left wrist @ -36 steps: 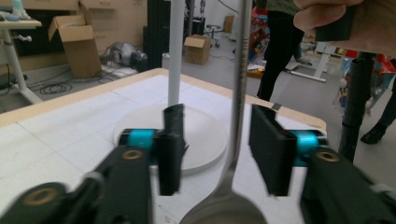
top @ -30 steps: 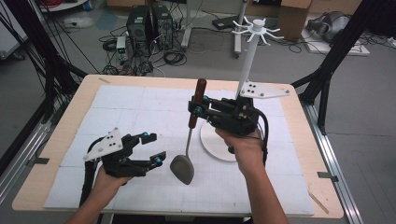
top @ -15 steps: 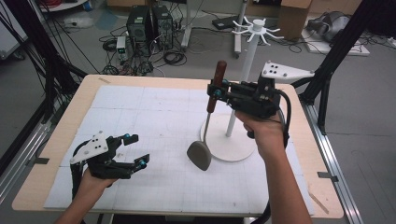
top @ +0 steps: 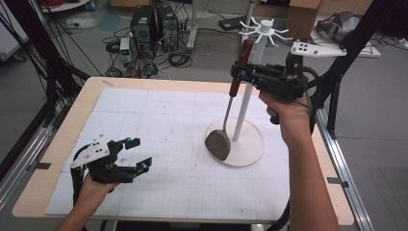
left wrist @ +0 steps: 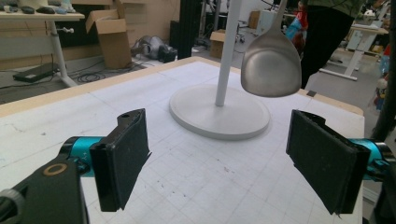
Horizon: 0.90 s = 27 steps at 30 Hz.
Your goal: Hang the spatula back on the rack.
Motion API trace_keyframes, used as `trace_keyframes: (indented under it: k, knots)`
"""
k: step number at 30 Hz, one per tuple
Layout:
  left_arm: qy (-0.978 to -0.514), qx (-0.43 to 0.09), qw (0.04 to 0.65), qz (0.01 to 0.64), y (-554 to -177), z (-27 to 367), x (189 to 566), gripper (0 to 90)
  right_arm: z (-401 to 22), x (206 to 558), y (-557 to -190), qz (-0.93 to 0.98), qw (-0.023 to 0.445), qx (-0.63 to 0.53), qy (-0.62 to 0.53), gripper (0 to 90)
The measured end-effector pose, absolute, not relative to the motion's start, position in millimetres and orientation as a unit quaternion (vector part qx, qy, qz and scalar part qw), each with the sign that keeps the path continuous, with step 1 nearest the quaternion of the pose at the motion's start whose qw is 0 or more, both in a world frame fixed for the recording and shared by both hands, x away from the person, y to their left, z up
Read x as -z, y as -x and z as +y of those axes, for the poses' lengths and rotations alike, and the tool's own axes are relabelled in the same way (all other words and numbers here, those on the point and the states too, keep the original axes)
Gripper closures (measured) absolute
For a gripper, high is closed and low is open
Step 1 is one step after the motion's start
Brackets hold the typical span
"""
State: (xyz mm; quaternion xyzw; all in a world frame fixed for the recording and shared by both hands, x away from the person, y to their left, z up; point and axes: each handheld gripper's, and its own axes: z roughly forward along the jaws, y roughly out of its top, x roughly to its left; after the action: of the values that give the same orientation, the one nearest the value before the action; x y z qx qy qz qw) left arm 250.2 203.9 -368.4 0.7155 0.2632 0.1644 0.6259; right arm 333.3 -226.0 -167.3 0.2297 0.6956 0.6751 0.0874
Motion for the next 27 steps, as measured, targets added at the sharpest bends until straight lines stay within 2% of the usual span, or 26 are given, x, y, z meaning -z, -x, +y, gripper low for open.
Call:
trace_keyframes:
  k: [27]
  knots:
    - [-0.713, -0.161, 0.628, 0.267, -251.5, 203.4, 369.4, 21.4, -244.1, 166.1, -353.7, 0.687, 0.095, -0.67, -0.266, 73.4]
